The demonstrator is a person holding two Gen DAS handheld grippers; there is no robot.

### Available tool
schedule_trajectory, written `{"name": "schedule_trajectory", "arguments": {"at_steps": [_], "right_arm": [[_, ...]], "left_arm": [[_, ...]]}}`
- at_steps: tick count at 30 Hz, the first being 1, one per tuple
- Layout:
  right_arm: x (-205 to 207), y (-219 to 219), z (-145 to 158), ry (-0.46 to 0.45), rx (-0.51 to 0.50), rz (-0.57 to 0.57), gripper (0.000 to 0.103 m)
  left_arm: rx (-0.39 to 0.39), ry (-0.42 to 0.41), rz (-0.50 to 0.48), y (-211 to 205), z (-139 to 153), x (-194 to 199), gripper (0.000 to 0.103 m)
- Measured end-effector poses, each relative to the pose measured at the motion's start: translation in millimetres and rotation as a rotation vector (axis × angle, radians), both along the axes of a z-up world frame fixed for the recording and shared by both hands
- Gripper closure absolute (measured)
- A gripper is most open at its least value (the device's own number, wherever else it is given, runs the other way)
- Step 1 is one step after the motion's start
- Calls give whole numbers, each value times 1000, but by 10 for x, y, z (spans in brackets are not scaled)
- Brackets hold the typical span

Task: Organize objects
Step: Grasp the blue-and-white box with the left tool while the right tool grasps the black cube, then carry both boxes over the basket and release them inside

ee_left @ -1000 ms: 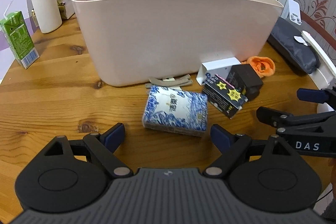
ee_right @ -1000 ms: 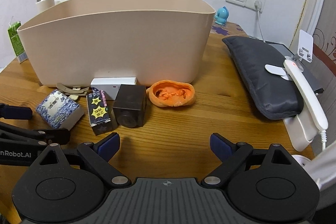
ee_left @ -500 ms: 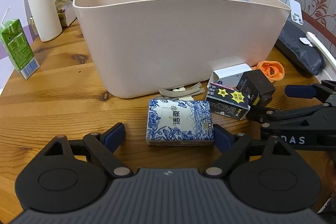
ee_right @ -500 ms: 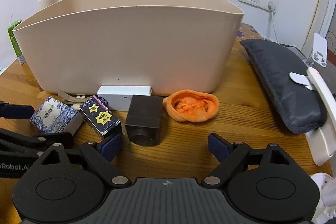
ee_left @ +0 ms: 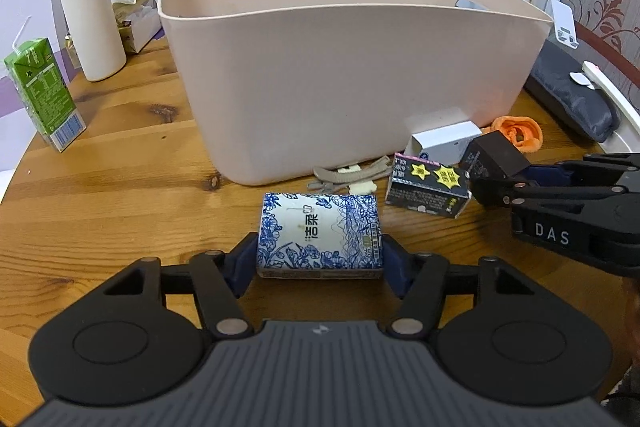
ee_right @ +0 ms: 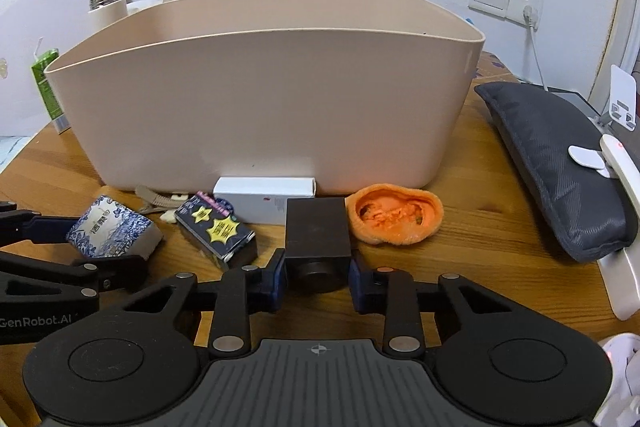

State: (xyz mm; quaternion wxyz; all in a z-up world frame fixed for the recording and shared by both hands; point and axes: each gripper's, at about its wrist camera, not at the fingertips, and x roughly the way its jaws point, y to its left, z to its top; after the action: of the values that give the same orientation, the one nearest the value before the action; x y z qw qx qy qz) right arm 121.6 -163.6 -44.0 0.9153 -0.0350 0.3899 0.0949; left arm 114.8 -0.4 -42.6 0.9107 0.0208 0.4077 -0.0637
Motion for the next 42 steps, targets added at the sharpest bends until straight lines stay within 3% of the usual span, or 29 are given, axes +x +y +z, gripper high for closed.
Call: {"name": "schedule_trajectory", "arguments": {"at_steps": [15,23,37,42], "right_arm": [[-406,-200,352,-74,48,4,74],[-509,-276,711,-174,63,-1,74],[-236,-254,1235,-341,87,-27,74],[-24,-226,1305,-364,87,-38,74]], "left_arm": [[-39,-73,8,99,309,-322,38],[-76,-155,21,216,643,-392,38],[-59,-297,3,126,1183,-151,38],[-61,-301,3,38,1230,97,38]]}}
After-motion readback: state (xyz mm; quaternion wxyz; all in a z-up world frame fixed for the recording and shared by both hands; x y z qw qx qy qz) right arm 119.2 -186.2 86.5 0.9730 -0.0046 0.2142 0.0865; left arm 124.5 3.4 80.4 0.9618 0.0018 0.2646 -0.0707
